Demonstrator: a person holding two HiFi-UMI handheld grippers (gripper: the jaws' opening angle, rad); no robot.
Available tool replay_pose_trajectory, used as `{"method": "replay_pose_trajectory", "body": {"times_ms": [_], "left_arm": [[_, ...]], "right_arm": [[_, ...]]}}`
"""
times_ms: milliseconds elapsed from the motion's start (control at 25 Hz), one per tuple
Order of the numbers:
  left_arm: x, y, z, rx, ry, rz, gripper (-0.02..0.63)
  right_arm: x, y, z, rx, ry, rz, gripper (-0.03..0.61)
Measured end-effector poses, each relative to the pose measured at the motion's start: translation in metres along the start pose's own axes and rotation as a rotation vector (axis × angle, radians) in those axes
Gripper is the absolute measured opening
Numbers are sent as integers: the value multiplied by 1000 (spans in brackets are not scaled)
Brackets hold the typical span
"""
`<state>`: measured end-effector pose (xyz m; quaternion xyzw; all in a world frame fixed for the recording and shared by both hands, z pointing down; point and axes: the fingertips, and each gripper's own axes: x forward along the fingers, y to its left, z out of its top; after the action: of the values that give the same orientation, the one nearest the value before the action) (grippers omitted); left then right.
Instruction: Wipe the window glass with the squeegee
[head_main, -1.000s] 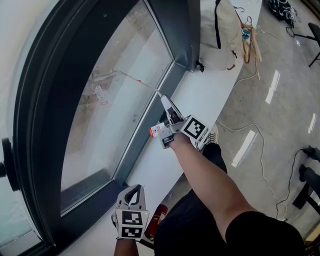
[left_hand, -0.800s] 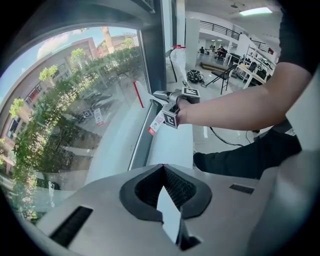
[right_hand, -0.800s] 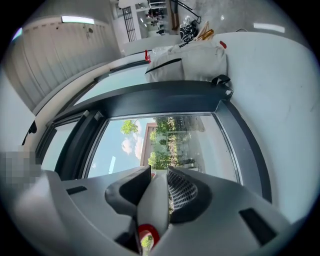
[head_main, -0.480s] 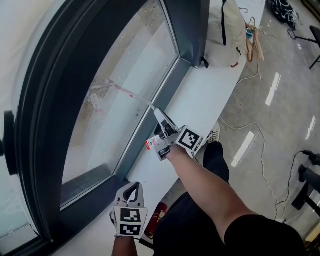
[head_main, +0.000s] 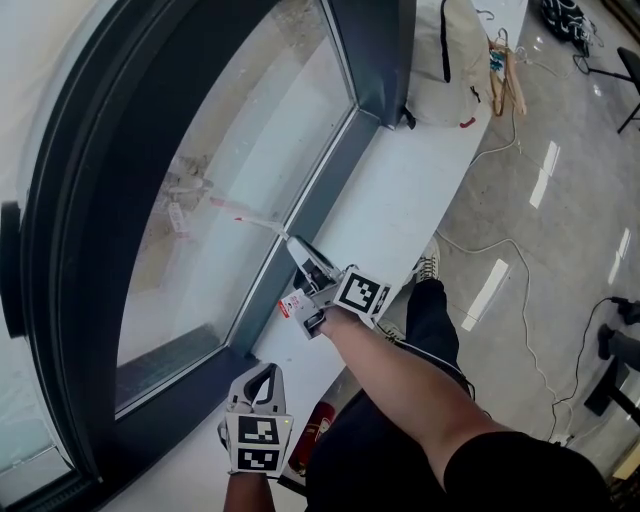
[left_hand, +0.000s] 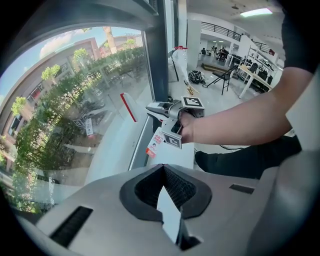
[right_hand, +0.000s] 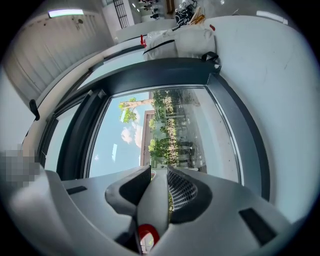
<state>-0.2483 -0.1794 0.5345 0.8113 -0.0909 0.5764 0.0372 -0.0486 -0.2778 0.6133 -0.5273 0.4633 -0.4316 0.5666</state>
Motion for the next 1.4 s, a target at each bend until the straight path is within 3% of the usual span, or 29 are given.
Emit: {"method": "replay_pose_trajectory", "body": {"times_ms": [440, 880, 1160, 1400], "left_arm": [[2, 3, -5, 11, 14, -4, 0], [11, 2, 6, 38, 24, -15, 0], [25, -8, 31, 74, 35, -28, 0], [39, -20, 63, 105, 46, -42, 0]], "right_arm": [[1, -6, -38, 12, 58, -9, 92], [-1, -7, -32, 32, 46, 2, 92], [-9, -12, 22, 43, -33, 14, 92], [-18, -23, 106, 14, -148, -6, 92]]}}
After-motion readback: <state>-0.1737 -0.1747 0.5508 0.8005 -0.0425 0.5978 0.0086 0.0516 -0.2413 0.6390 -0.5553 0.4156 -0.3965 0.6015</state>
